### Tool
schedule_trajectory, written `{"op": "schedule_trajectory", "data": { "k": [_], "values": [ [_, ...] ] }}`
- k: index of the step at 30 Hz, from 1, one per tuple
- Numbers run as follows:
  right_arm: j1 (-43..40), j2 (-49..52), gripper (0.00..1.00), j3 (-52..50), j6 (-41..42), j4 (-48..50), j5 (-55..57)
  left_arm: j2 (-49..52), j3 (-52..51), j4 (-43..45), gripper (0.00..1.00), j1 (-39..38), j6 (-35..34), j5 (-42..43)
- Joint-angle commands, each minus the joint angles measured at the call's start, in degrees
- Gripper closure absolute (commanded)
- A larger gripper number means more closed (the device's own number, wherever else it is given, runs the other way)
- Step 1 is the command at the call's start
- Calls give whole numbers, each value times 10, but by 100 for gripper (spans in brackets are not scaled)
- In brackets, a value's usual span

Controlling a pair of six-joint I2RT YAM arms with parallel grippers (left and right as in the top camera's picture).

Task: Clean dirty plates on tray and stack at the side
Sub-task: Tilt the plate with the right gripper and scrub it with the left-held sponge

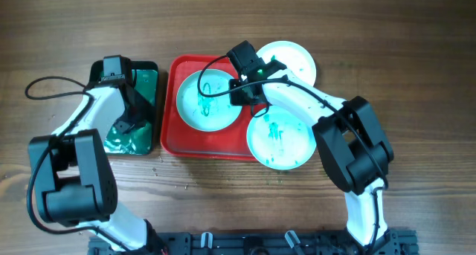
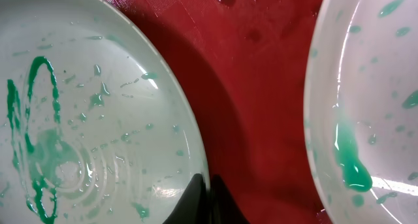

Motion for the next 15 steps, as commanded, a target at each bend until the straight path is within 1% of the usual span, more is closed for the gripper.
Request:
{"op": "schedule_trajectory", "data": {
  "k": [1,3,4,5,7,8,12,15],
  "values": [
    [5,16,96,4,-14,-2,1,-63,24,-20,96,-3,31,11],
    [4,16,96,4,-16,4,-17,-95,36,-27,96,-4,68,18],
    [2,16,96,4,-29,11,-46,-115,44,-33,96,-6,90,23],
    [-3,16,96,4,-30,13,-68,-138,52,-35,96,-15,121,45],
    [-11,16,96,4,-30,9,-87,-156,54,-28,96,-35,146,87],
    [-14,16,96,4,-30,8,-92,-158,54,-25,96,-45,150,94],
    [-40,16,96,4,-43,-12,-132,-122,54,-4,96,-127,158,101],
    [-47,16,96,4,-63,-14,-154,-75,54,2,96,-162,159,100]
  ]
}}
